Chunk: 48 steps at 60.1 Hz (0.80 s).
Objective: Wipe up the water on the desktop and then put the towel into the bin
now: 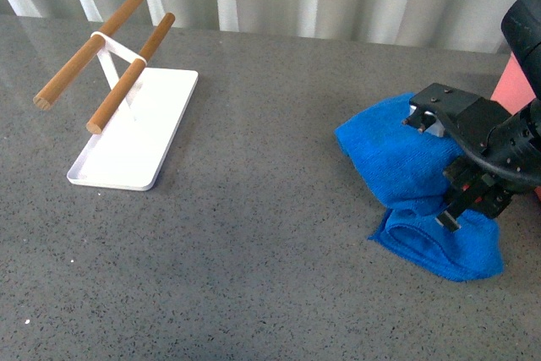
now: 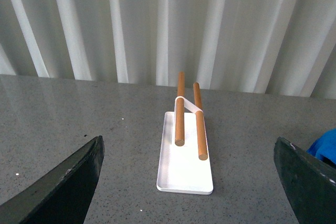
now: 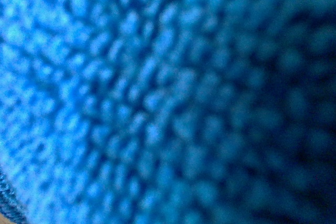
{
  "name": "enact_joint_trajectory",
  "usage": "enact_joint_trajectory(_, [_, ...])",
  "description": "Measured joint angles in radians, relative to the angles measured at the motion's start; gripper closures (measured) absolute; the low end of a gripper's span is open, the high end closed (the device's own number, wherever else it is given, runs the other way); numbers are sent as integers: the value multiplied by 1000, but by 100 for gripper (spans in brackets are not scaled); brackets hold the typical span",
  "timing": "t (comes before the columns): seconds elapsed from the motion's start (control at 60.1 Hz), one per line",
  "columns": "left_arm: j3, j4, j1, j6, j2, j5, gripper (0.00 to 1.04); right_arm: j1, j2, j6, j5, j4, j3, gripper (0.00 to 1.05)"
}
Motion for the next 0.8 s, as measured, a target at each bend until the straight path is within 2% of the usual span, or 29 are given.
enact_joint_trajectory(0.183, [0, 0, 0, 0, 0, 0, 7, 2, 36, 3, 40, -9, 95, 101])
enact_joint_trajectory(0.333, [0, 0, 0, 0, 0, 0, 7, 31, 25, 87, -26, 16, 172, 101])
enact_joint_trajectory(0.582, [0, 0, 0, 0, 0, 0, 7, 73, -117, 188, -44, 16, 198, 101])
enact_joint_trajectory(0.682, [0, 0, 0, 0, 0, 0, 7, 72, -214, 182, -21, 44, 188, 101])
enact_joint_trajectory(0.799, [0, 0, 0, 0, 0, 0, 7, 31, -367, 182, 69, 11, 192, 101])
